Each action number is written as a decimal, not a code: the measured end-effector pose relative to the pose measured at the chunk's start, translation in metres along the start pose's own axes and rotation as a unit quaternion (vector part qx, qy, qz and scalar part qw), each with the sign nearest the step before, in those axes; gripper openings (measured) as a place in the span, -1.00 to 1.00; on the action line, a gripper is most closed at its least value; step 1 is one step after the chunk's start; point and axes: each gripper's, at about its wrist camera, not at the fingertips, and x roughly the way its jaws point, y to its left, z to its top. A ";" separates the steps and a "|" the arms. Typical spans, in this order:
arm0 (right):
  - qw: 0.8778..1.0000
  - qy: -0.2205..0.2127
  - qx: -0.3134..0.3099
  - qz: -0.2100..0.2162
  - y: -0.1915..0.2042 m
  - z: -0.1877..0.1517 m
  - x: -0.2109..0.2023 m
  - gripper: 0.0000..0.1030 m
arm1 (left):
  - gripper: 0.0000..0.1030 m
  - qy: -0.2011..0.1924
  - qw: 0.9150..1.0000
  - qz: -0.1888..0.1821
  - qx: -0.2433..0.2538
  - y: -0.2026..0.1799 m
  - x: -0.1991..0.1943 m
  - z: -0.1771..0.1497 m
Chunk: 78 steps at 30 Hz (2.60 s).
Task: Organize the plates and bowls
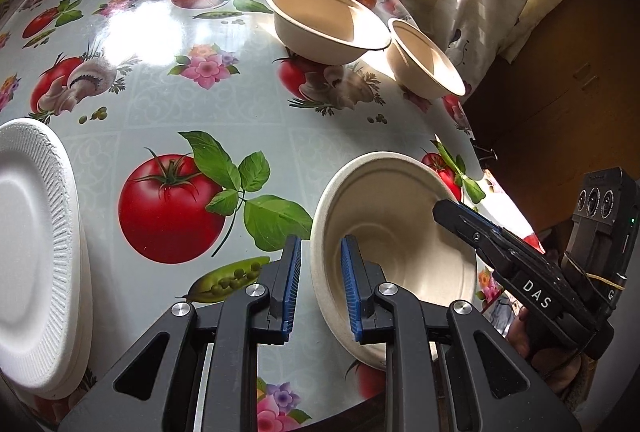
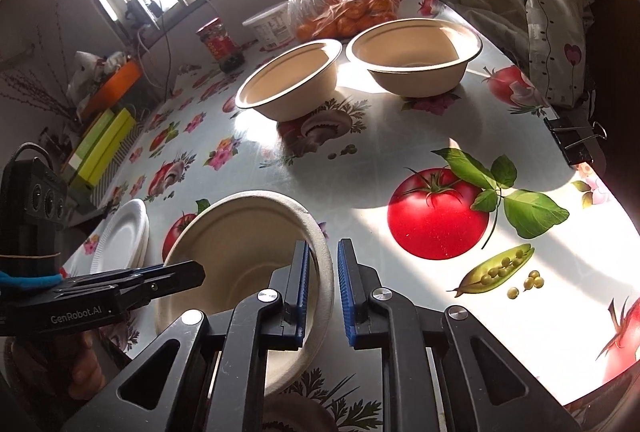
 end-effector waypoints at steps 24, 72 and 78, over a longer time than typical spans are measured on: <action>1.000 0.008 -0.009 0.017 0.012 0.034 0.030 -0.71 | -0.59 -0.003 1.000 0.007 -0.021 0.019 0.003 0.035; 0.990 0.033 -0.138 -0.016 0.010 0.179 0.073 -0.40 | -0.59 -0.027 0.998 0.008 -0.054 0.034 0.009 0.166; 0.992 0.028 -0.119 -0.022 -0.008 0.174 0.065 -0.40 | -0.59 -0.019 0.999 0.006 -0.048 0.031 0.013 0.165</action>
